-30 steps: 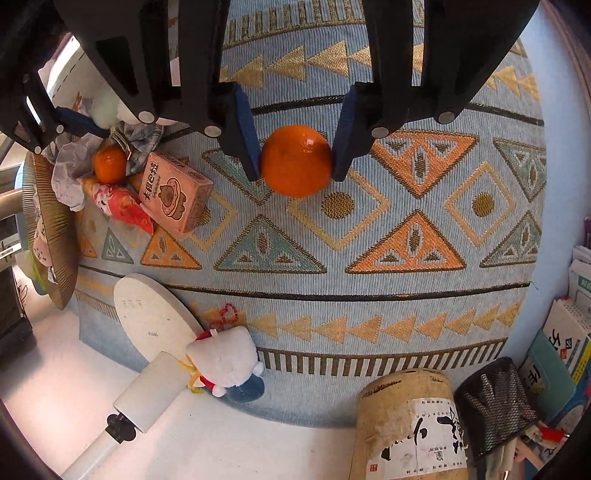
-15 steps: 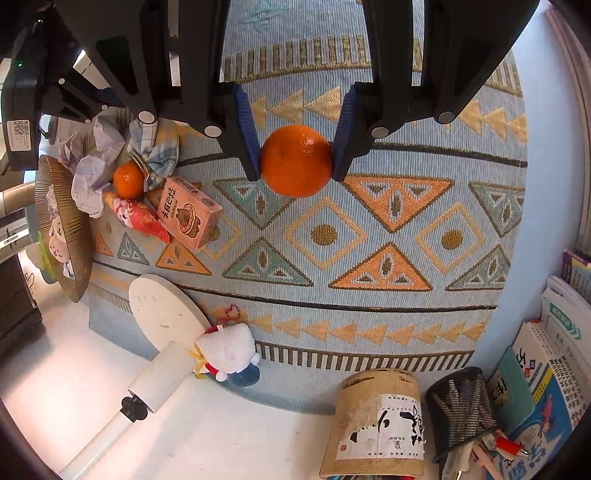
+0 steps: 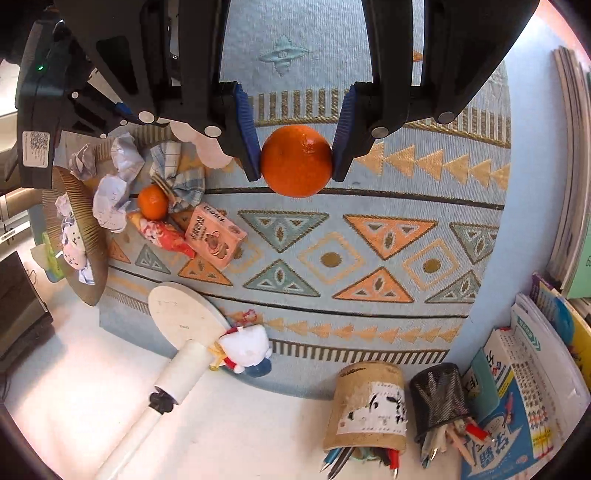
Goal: Organize objects
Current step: 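Carry the tangerine and plush dango over the glass plate and open both tools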
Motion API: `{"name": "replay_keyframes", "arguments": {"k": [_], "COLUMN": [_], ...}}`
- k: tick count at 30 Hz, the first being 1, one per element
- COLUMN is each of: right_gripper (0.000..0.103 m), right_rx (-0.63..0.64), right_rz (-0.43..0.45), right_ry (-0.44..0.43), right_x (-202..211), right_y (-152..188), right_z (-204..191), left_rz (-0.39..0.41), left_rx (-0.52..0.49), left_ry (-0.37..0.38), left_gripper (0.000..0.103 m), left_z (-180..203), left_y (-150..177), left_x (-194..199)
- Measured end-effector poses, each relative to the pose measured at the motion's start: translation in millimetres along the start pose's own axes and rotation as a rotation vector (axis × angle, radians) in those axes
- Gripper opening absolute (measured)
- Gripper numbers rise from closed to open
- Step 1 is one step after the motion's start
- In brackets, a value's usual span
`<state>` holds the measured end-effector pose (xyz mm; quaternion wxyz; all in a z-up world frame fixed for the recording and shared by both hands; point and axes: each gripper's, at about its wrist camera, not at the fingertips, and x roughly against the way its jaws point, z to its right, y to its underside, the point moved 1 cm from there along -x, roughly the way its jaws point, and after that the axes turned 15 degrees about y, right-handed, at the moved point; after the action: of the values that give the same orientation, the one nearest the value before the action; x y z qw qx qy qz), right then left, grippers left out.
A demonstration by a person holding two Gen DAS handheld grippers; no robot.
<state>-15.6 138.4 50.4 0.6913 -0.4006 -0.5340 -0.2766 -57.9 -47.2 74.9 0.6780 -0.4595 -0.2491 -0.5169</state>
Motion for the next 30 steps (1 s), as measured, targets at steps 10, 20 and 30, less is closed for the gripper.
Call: {"name": "replay_keyframes", "arguments": {"k": [10,20,30], "right_gripper": [0.048,0.048,0.048], "right_rx": [-0.340,-0.606,-0.698], "right_rz": [0.193,0.264,0.230], "right_ry": [0.016,0.109,0.150], "right_x": [83.2,124.2,113.3], "right_y": [15.6,60.2,79.9], "right_z": [111.6,232.5,294.6], "left_rz": [0.071,0.027,-0.011], "left_rx": [-0.199,-0.426,-0.483], "left_ry": [0.089,0.193,0.214], "left_gripper": [0.035,0.035,0.035], "left_z": [116.4,255.9,319.3], "left_y": [-46.9,-69.9,-78.4], "left_x": [10.2,-33.6,-82.1]}}
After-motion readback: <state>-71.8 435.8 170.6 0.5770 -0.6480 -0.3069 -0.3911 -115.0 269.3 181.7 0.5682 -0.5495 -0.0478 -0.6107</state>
